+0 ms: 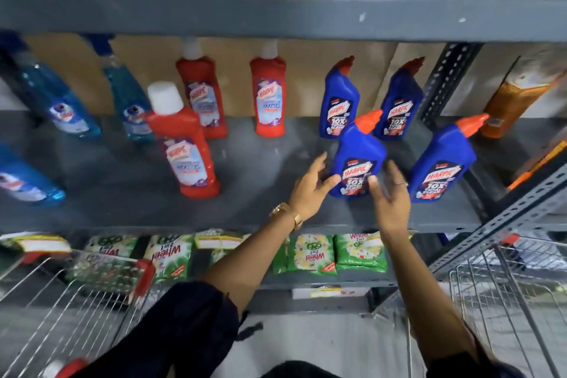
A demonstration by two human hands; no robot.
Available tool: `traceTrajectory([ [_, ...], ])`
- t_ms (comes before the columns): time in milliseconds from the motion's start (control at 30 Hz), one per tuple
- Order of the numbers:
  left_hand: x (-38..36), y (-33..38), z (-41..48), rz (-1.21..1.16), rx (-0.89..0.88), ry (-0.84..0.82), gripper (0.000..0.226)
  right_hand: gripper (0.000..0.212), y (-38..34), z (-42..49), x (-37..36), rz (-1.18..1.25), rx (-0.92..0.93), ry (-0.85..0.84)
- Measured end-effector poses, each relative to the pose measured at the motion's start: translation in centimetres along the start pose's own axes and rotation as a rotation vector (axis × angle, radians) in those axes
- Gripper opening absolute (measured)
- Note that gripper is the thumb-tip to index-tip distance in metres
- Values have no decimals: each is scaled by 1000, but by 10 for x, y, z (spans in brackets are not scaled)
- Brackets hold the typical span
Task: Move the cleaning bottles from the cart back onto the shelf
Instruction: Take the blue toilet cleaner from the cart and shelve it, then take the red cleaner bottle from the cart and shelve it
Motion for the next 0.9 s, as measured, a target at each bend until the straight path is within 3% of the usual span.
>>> traceTrajectory([
  [67, 19, -5, -24, -38, -12, 49, 57, 40, -6, -31, -15, -75, 98, 214],
  [133, 50, -15, -63, -69, -66, 145, 45, 29, -17, -68, -47, -102, 210, 230],
  [200, 83, -26, -108, -67, -122, 208, 35, 21, -32, -104, -86, -83, 256, 105],
  [300, 144, -65, -187, 13, -80, 424, 28, 18, -44, -172, -168, -41, 212, -322],
  [400, 198, -128, -275, 259, 172, 622, 31, 23, -37, -244, -242, -115, 123, -806],
  [467, 222, -186, -335, 314, 496, 612, 34, 24, -29, -286, -291, -217, 130, -1064],
  [533, 234, -237, -389, 315, 845, 514, 40, 25, -19, -317, -333, -339, 165, -1207],
  [600, 235, -277, -426, 307, 1062, 364, 44, 27, -6, -340, -367, -575, 168, -1260],
  [700, 230, -325, -457, 127, 1228, 332, 40, 21, 20, -363, -395, -995, 277, -1308],
  [800, 229, -357, -456, -86, 1332, 404, 48, 18, 37, -369, -401, -1135, 395, -1277],
  [900, 231, -373, -440, -222, 1367, 606, 60, 15, 47, -368, -405, -1162, 421, -1263],
])
Point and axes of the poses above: each hand's wrist, its own z-axis towards the middle knuckle, its own x-axis out of the back of the hand, y = z × x, the point moved 1 cm from there along z, towards the middle knuckle, and after that the axes turned 3 degrees about -y, right-handed, at the moved point
